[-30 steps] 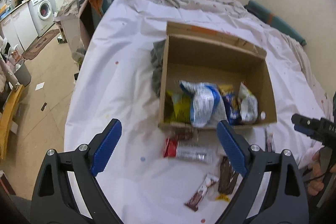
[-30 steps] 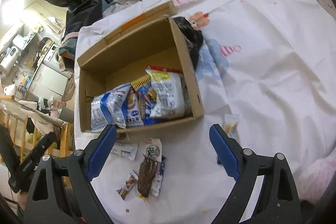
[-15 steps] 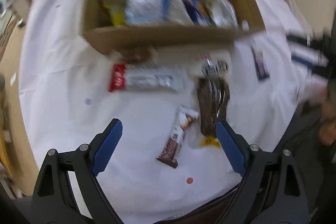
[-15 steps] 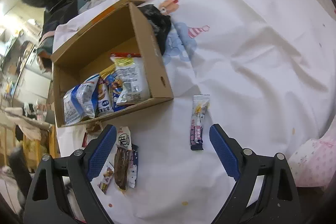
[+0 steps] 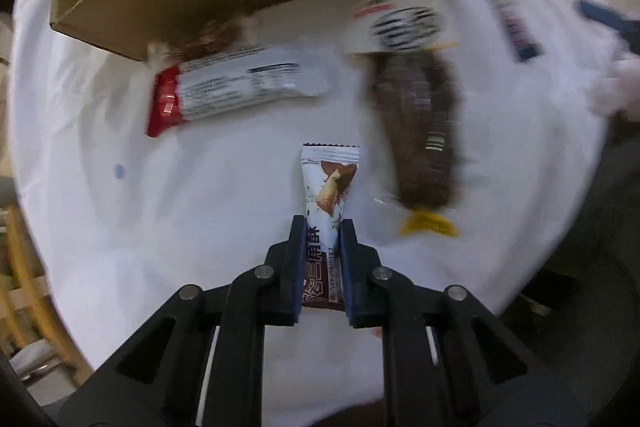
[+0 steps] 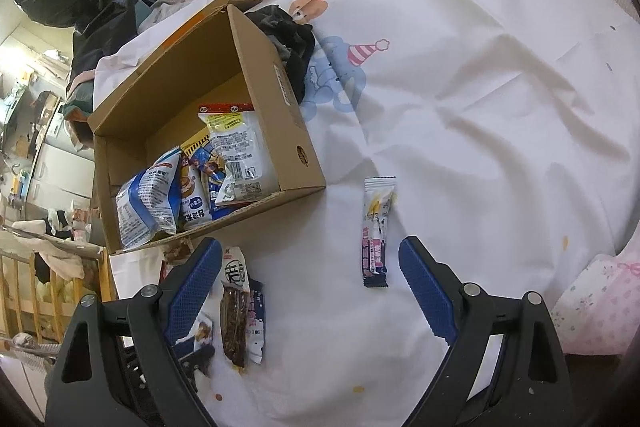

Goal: Organize snacks
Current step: 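Grasp the brown wafer bar with the left gripper while the right grasps the pink-white bar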

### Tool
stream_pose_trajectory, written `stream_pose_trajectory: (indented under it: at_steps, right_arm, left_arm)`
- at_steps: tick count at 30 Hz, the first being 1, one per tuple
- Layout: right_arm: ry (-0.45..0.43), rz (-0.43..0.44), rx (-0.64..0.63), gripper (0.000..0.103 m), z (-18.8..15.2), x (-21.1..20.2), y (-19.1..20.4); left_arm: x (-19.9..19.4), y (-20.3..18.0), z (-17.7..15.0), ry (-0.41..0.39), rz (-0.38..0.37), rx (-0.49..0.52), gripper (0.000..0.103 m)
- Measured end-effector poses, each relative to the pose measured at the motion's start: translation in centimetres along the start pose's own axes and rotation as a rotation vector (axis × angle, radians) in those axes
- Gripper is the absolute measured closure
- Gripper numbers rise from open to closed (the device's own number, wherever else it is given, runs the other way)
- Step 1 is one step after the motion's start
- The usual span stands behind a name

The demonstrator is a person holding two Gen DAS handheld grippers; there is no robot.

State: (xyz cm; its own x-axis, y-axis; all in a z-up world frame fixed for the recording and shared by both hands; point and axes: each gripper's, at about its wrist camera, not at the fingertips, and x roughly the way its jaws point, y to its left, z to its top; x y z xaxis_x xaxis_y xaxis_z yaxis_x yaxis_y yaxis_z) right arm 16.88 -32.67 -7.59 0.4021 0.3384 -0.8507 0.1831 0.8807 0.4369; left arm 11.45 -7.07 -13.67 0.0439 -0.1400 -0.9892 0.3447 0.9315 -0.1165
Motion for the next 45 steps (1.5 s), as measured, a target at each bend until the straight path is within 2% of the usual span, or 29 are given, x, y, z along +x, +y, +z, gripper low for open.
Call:
stream_pose_trajectory:
  at_steps: [1,3,6,10,15,19,21,26,28,29,30,33,41,45]
  right_arm:
    - [0.0,0.002,0.003,0.011,0.0,0.0,-0.1]
    - [-0.007,0.004,0.011,0.011,0.0,-0.3,-0.4]
    - [-0.011,-0.008,0.037,0.011,0.1,-0.2,-1.0]
    - [0.027,-0.047,0.041,0.011,0.1,1.1,-1.0]
    - [0.092,-0.164,-0.037,0.011,0.0,3.9,0.0]
    - [0.155,-0.26,-0.076,0.014,0.3,6.8,0.0]
    - [0.181,-0.279,-0.078,0.028,0.2,7.8,-0.2]
    - [0.231,-0.362,-0.143,0.037,-0.3,10.4,-0.3]
    - [0.214,-0.373,-0.159,0.053,-0.3,10.4,-0.4]
    - [0.208,-0.379,-0.167,0.076,-0.3,10.3,-0.4]
    - [0.205,-0.379,-0.162,0.086,-0.2,10.1,-0.5]
    - [0.166,-0.373,-0.117,0.086,0.0,9.0,-1.4]
    - [0.06,-0.257,-0.029,0.086,-0.1,4.8,-2.4]
    - [-0.065,-0.175,0.043,0.086,0.4,1.6,-3.0]
  left_arm:
    - [-1.0,-0.1,-0.3,-0.021,-0.025,-0.005,0.09]
    - [-3.1,-0.3,-0.9,-0.085,-0.017,-0.007,0.09]
    - [-5.4,0.7,-1.1,-0.177,-0.018,-0.076,0.09]
    - [-7.1,2.4,-1.2,-0.247,0.002,-0.162,0.09]
    - [-8.0,5.4,-0.9,-0.275,0.129,-0.247,0.09]
    - [-7.9,6.1,-0.8,-0.277,0.132,-0.273,0.09]
    - [-7.9,6.1,-0.6,-0.282,0.12,-0.282,0.09]
    - [-8.2,6.1,-0.7,-0.297,0.117,-0.28,0.09]
    - [-8.1,6.3,-0.7,-0.292,0.113,-0.286,0.09]
    - [-8.1,6.4,-0.7,-0.291,0.112,-0.291,0.09]
    - [-8.1,6.5,-0.7,-0.291,0.113,-0.295,0.09]
    - [-8.0,6.8,-0.8,-0.288,0.114,-0.307,0.09]
    - [-7.8,7.4,-0.9,-0.305,0.159,-0.322,0.09]
    - [-7.9,8.1,-0.9,-0.321,0.151,-0.353,0.09]
